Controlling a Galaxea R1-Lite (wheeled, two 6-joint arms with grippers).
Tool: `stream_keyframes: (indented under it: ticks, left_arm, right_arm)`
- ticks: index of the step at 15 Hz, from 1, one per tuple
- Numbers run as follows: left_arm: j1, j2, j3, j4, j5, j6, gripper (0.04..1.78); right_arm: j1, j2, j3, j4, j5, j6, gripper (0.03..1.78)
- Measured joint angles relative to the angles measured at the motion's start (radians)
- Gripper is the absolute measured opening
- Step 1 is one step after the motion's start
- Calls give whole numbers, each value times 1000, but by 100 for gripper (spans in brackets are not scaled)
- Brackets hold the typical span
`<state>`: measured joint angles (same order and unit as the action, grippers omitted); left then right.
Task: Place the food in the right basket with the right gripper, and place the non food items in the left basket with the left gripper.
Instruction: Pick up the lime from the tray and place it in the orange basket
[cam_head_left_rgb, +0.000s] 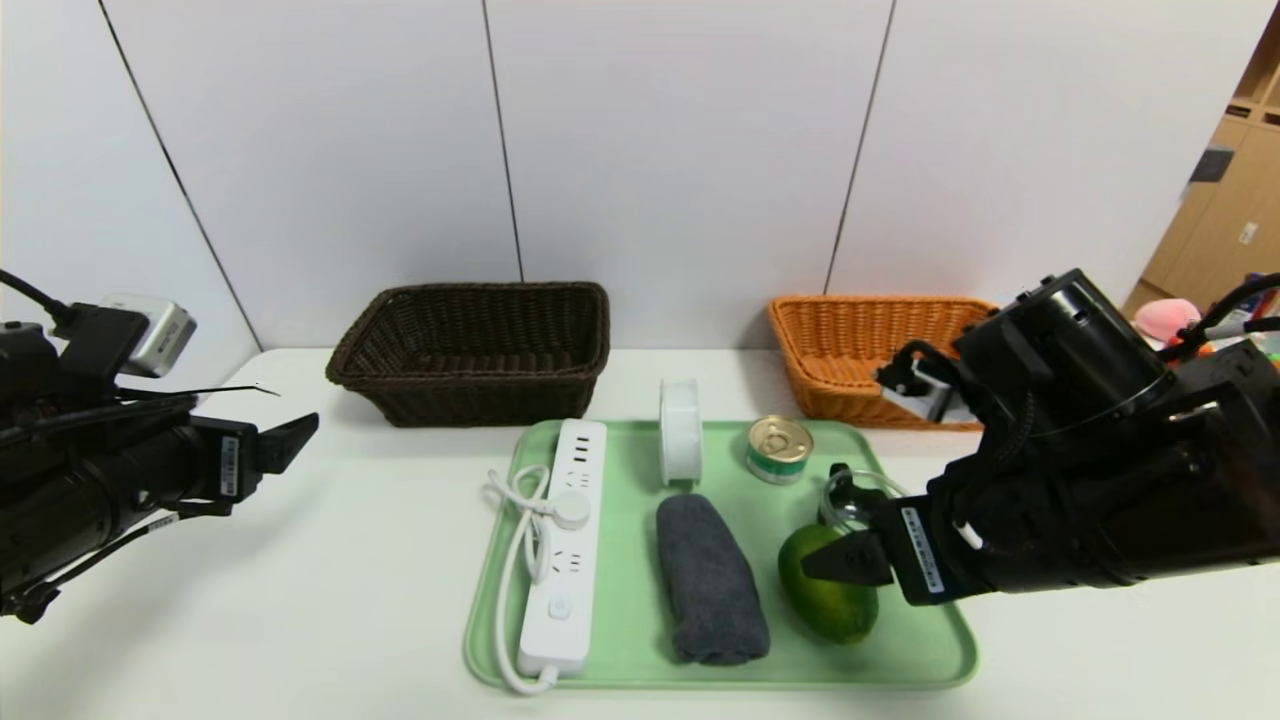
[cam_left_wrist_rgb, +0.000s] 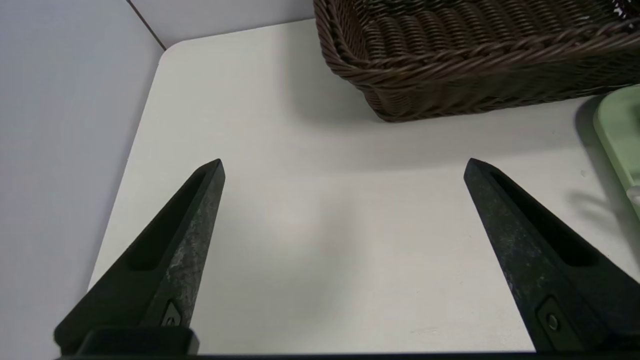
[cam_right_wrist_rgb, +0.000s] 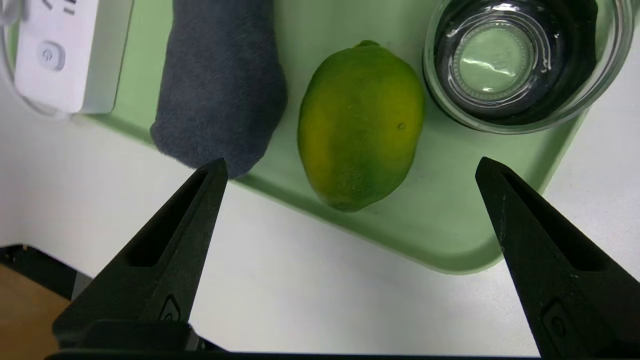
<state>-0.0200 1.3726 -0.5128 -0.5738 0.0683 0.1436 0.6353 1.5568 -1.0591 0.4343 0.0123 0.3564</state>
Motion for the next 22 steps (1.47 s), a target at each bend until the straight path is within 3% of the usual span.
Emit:
stream_keyframes:
  ticks: [6, 10, 22]
  left_arm:
    - [0, 2, 27, -2, 0, -1, 169]
    - [0, 13, 76, -103, -2, 2, 169]
    - [0, 25, 106, -127, -3, 5, 169]
  right_arm:
    - [13, 11, 97, -110, -22, 52, 171]
    - [30, 42, 118, -155, -46, 78, 171]
    - [57, 140, 157, -285, -104, 84, 171]
